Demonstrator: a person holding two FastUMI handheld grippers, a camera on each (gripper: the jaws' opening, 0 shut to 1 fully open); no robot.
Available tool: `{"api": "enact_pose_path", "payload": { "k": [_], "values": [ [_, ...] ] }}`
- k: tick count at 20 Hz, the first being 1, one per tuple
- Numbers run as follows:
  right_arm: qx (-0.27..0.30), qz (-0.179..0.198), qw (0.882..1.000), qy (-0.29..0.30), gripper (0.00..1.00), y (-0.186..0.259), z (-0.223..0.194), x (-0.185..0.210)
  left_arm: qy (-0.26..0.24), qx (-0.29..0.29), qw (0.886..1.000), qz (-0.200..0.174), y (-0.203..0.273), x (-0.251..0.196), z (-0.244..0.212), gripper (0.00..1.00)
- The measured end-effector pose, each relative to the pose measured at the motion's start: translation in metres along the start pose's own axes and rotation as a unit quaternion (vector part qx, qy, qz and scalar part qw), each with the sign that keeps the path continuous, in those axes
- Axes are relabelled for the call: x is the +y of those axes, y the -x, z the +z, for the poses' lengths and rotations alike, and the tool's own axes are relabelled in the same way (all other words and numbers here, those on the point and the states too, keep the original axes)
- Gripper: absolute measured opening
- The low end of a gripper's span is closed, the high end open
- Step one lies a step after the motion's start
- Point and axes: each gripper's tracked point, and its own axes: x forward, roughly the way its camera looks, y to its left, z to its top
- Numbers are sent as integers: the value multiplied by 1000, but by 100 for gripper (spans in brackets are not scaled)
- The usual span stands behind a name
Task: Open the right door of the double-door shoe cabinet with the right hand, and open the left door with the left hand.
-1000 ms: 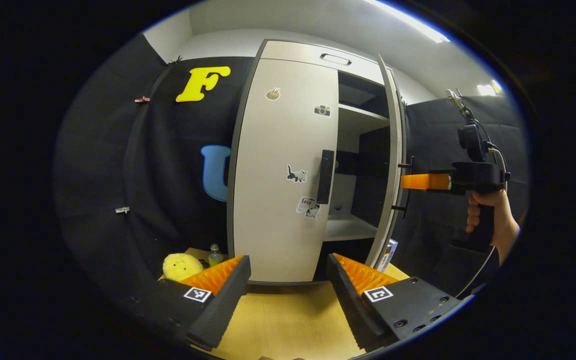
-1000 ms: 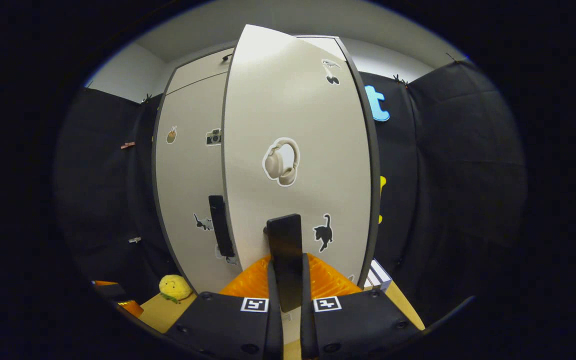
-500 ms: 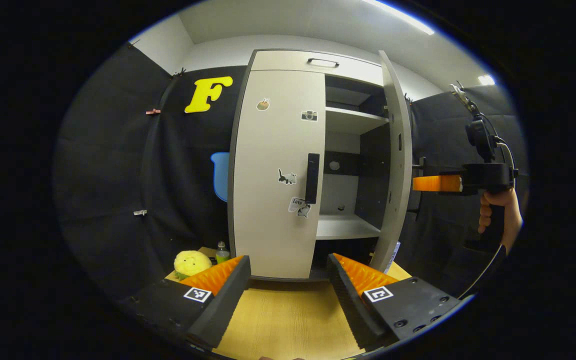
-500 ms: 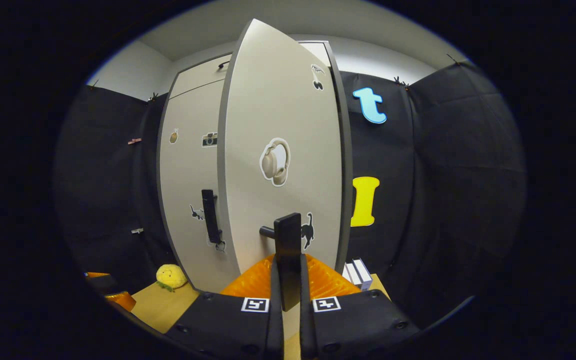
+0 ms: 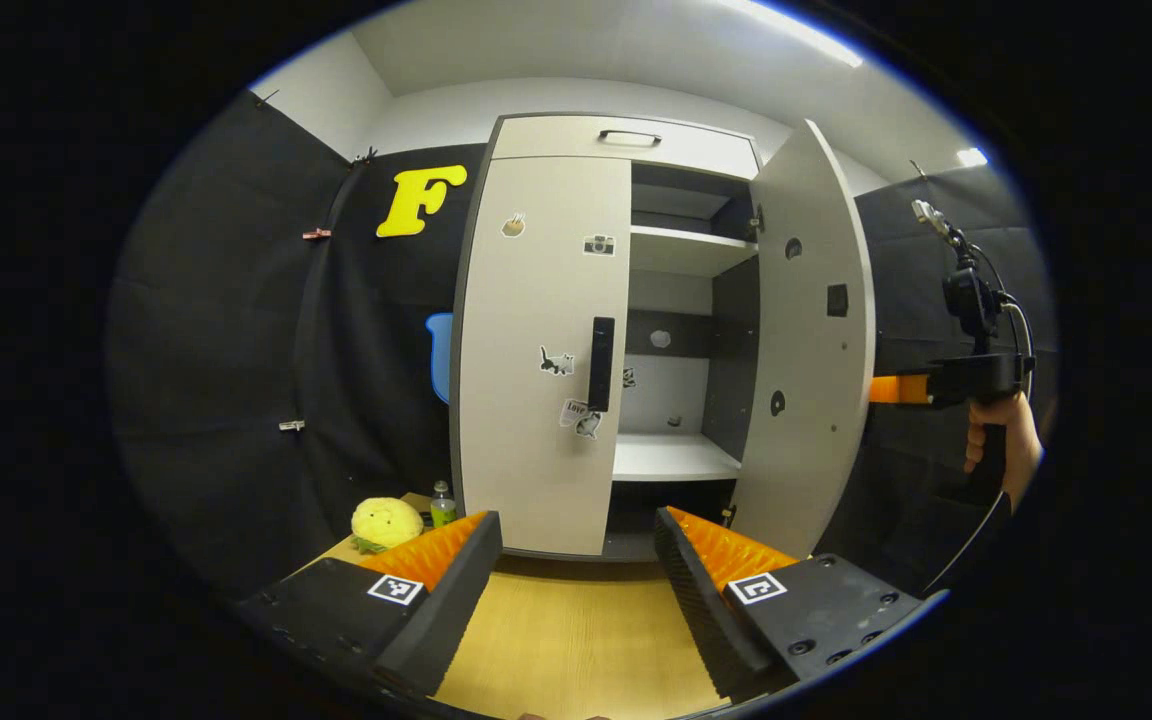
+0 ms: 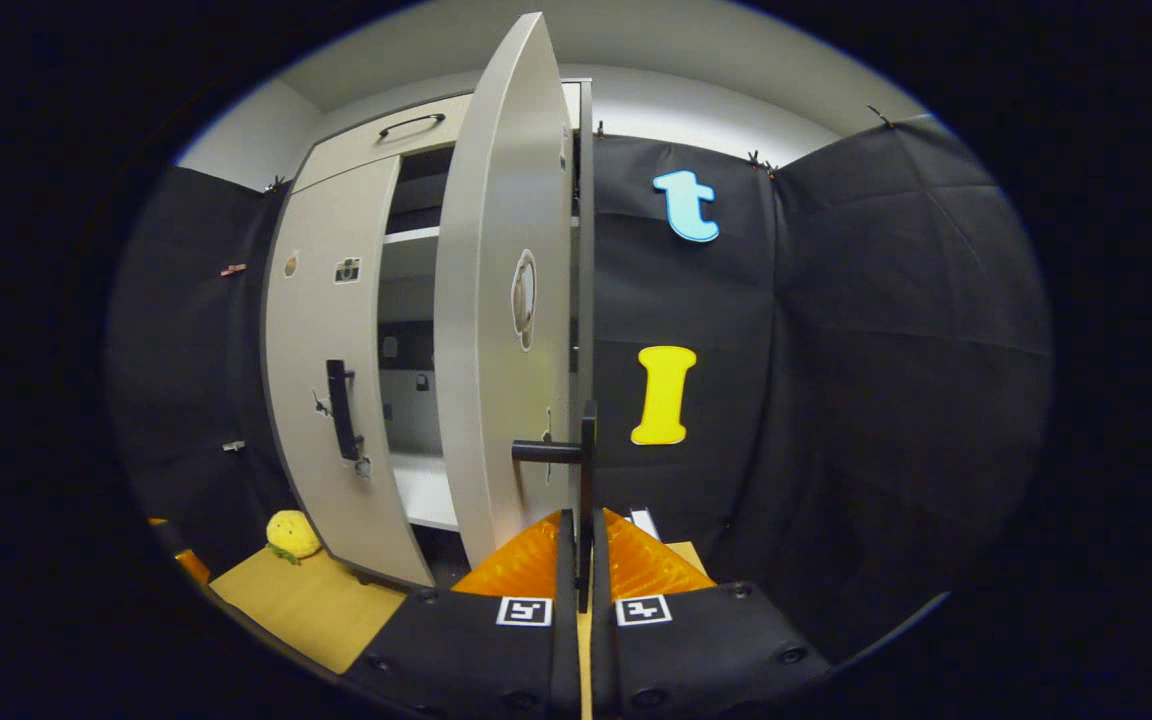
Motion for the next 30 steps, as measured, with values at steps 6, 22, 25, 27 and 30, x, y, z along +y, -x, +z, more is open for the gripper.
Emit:
{"api": "enact_pose_path", "payload": {
  "k": [6, 22, 25, 27, 30],
  "values": [
    [2, 26, 999, -33, 5, 8, 0, 6, -14, 6, 1000, -17, 1, -23, -3, 95],
    [-9, 0, 1000, -16, 5, 49, -9, 39, -13, 3, 997, -70, -69, 30, 13, 95],
    [7, 10, 1000, -24, 5, 44, -25, 86, -10, 7, 997, -81, -85, 50, 11, 95],
    [10, 13, 1000, -21, 5, 36, -34, 118, -14, 4, 997, -81, -94, 67, 13, 95],
    [2, -1, 1000, -9, 16, 19, -38, 145, -10, -8, 996, -86, -102, 90, 20, 95]
  ]
}}
